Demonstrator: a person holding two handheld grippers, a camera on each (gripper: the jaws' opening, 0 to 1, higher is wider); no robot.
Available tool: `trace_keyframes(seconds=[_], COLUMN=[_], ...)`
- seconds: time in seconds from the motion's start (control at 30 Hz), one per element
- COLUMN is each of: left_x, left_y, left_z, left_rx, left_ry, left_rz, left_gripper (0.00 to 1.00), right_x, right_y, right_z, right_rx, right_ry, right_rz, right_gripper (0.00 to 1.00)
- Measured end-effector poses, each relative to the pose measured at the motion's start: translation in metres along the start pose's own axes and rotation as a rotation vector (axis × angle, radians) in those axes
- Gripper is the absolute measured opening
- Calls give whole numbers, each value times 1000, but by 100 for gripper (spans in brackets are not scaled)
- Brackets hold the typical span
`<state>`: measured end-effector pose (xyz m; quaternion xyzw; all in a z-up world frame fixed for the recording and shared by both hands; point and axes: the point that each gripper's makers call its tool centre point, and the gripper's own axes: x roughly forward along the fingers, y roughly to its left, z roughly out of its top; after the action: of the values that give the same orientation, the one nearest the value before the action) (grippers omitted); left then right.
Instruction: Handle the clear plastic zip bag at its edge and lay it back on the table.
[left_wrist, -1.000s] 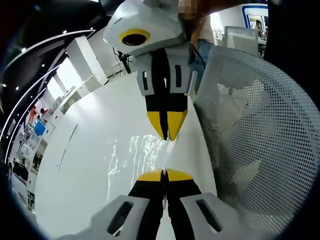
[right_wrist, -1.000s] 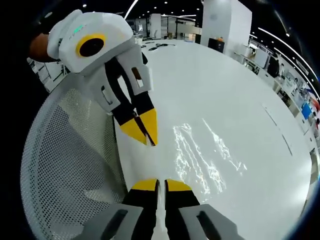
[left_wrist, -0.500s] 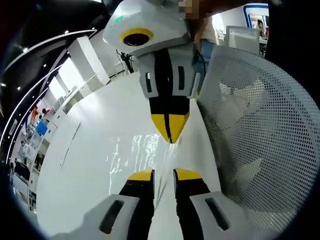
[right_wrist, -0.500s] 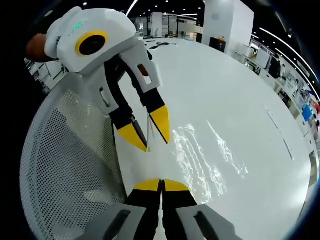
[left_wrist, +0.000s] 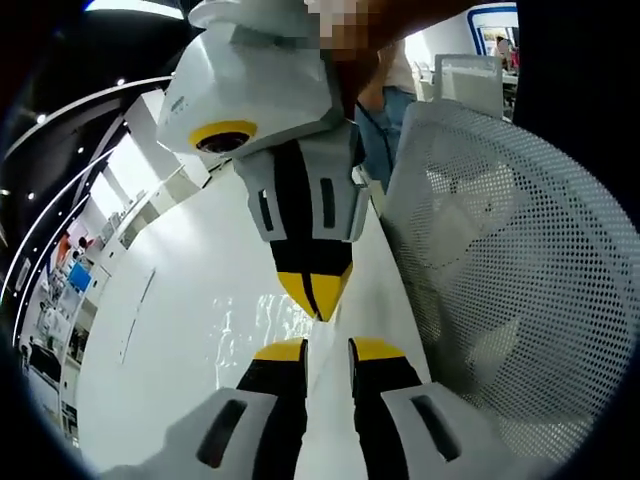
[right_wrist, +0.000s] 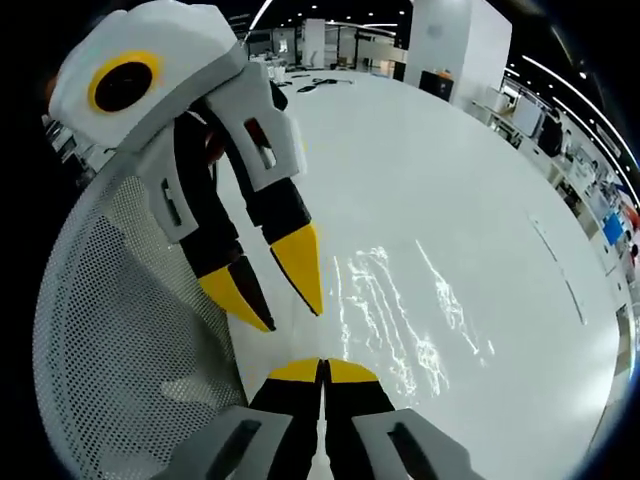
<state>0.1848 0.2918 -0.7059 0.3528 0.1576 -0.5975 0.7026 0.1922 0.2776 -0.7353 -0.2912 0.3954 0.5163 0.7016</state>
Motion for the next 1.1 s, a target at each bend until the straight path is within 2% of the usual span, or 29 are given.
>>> trace_keyframes(seconds=[0.13,0.27,0.53,0.63,0.77,0.9,1.03,1.1], left_x=[1,6,9,9,6,2,0,-1], left_y=[-3,-8,-13,-8,2,15,25,28], left_z=[2,-8,-15,-15,-13,-6,-4,-4], left_rx=[13,26,23,28,15,9,-5,-7], left_ry=[-10,48,78,78,87,61,50,54], left_rz=[-13,-34,-49,-25,10,55,82,93], left_gripper=[9,10,12,8,6,1,1,1], right_x=[0,-5,-16,-19,-31,-40,-55,-55], right_y=[-4,-6,-14,-21,-31,-40,-47,-53], right_z=[0,4,11,15,26,38,50,52], right_rx=[-15,-22,-69,-97,-150,-196,-237,-255], right_ry=[4,-2,-34,-50,-77,-119,-160,-173], right_rz=[-3,-11,-53,-86,-152,-217,-287,-313], right_gripper=[0,0,0,0,0,0,0,0])
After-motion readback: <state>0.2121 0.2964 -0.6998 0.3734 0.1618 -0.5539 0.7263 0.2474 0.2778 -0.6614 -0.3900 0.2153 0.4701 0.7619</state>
